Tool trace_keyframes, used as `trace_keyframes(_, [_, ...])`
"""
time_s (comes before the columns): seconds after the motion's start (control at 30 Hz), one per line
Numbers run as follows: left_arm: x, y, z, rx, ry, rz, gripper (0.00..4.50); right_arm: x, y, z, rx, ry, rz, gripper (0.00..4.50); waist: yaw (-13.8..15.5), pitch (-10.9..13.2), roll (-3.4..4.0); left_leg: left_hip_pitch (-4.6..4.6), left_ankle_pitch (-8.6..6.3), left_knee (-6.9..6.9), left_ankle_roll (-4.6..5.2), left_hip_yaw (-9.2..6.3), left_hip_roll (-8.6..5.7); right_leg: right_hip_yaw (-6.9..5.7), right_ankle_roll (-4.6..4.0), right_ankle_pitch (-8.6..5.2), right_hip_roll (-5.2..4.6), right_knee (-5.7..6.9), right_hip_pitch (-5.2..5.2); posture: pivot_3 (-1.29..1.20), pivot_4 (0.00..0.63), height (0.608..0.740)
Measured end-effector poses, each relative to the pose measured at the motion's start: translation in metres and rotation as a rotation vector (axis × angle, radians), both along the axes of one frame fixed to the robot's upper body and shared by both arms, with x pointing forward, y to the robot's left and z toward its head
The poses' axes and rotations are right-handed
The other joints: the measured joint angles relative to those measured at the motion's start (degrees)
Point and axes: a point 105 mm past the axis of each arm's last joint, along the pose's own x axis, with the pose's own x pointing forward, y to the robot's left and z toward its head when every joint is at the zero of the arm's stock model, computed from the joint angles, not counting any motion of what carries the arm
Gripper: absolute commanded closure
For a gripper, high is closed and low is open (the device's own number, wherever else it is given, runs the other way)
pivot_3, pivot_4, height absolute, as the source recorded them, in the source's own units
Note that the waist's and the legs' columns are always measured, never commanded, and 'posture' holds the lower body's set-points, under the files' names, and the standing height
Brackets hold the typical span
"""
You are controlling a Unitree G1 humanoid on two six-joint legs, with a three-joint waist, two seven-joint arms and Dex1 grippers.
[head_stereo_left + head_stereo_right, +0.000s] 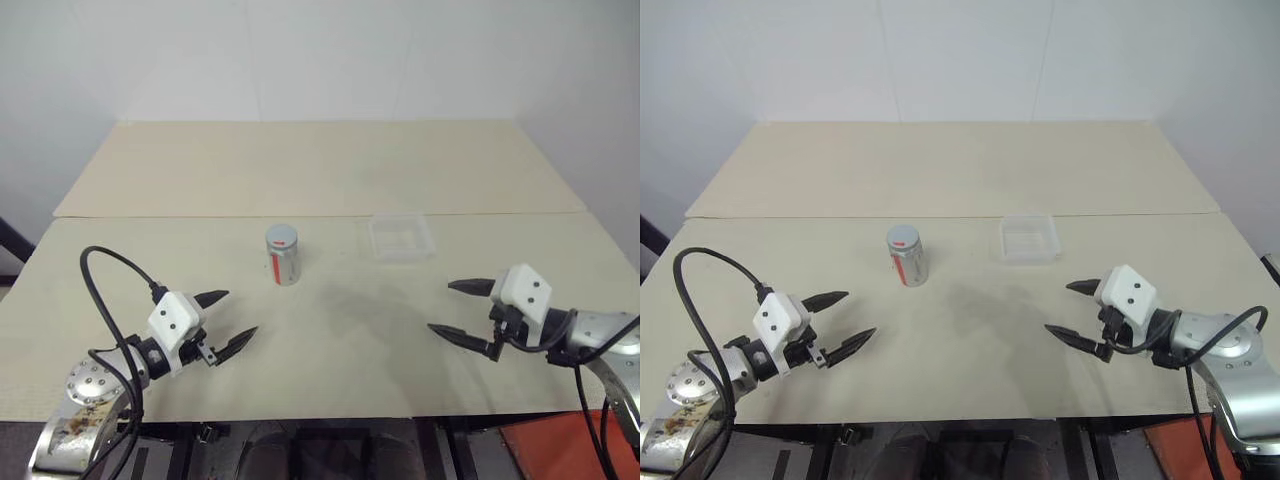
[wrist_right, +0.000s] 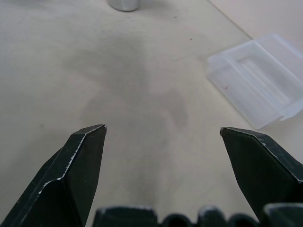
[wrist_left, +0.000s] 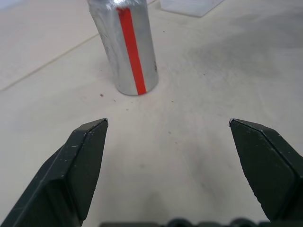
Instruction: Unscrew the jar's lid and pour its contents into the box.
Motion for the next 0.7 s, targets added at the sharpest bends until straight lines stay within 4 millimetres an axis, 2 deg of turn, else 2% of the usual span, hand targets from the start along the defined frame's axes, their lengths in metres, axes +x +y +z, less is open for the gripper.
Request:
trace_keyframes(0.57, [0.007, -0.008, 0.010, -0.036, -0.041, 0.025, 0.04, 0.005, 0.002, 0.008, 0.004, -0.060, -0.043, 0.00, 0.0, 0.0, 0.00, -0.01, 0.00, 0.00, -0.01, 0.01, -0.01, 0.00, 0.00, 0.00, 0.00, -0.01, 0.00, 0.00, 0.150, 0.740])
trace_keyframes(0.7, [0.019, -0.015, 0.014, -0.130, -0.119, 0.101, 0.04, 0.004, 0.009, 0.009, 0.024, -0.082, -0.048, 0.00, 0.0, 0.0, 0.00, 0.02, 0.01, 0.00, -0.01, -0.01, -0.02, 0.00, 0.01, 0.01, 0.00, -0.01, 0.05, 0.00, 0.150, 0.740])
